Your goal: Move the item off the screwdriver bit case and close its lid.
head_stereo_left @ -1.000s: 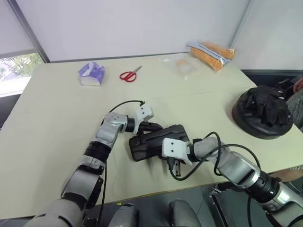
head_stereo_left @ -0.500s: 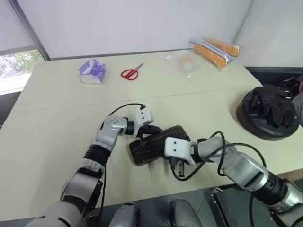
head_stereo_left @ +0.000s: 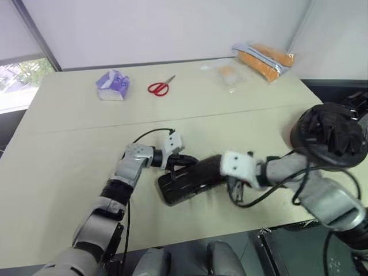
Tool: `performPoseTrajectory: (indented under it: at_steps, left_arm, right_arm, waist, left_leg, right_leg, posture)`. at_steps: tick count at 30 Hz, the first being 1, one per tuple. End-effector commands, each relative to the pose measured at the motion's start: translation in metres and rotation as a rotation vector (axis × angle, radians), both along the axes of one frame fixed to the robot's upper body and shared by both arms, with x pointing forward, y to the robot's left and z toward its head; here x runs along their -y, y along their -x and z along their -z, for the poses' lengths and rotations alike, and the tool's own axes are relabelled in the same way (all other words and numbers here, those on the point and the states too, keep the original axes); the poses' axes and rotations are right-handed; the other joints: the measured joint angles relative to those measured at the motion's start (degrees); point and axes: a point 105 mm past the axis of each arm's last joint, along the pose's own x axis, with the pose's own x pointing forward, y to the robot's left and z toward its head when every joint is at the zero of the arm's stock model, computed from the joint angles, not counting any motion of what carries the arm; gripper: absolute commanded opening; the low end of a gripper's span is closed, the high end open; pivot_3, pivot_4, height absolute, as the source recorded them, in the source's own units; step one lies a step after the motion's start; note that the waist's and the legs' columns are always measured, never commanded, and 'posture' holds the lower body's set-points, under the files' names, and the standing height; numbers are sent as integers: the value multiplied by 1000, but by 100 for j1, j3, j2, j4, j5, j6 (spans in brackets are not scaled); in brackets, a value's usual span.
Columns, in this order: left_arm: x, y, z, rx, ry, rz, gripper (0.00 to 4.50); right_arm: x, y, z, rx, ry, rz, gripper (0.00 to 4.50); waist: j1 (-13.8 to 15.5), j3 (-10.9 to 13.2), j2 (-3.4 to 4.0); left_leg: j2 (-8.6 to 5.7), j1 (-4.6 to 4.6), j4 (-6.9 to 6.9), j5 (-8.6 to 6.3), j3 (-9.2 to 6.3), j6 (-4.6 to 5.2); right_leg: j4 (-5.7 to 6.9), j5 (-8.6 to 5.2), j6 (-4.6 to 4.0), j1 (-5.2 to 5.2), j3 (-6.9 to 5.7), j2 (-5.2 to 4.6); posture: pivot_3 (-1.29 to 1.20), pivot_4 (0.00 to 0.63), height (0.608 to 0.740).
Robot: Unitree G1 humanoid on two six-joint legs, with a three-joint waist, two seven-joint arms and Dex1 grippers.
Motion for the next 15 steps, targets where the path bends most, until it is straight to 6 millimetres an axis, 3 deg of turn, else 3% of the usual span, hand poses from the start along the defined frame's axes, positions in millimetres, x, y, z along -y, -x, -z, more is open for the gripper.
performPoseTrajectory:
  at_steps: [1, 9, 15]
  left_arm:
    - [-17, 2, -9, -37, 25, -35, 0]
    - [-52, -8, -72, 67, 129, -167, 0]
    - [-82, 11, -110, 110, 131, -184, 0]
  right_arm:
    - [-1, 12, -11, 7, -26, -40, 26]
    - [21, 7, -46, 68, -84, -10, 26]
    - [35, 8, -70, 93, -108, -10, 26]
  waist:
    - [-16, 5, 4]
    - [32, 74, 19]
    - [65, 98, 24]
  left_leg:
    - [1, -10, -2, 0, 1, 0]
    - [2, -35, 10, 9, 5, -15]
    - [3, -59, 10, 10, 8, -16]
  right_leg:
    - [5, 0, 0, -15, 0, 1]
    - [20, 5, -5, -43, 3, 0]
    - [18, 5, -4, -68, 4, -1]
  posture:
    - [0, 150, 740]
    - [0, 150, 740]
    - [0, 150, 740]
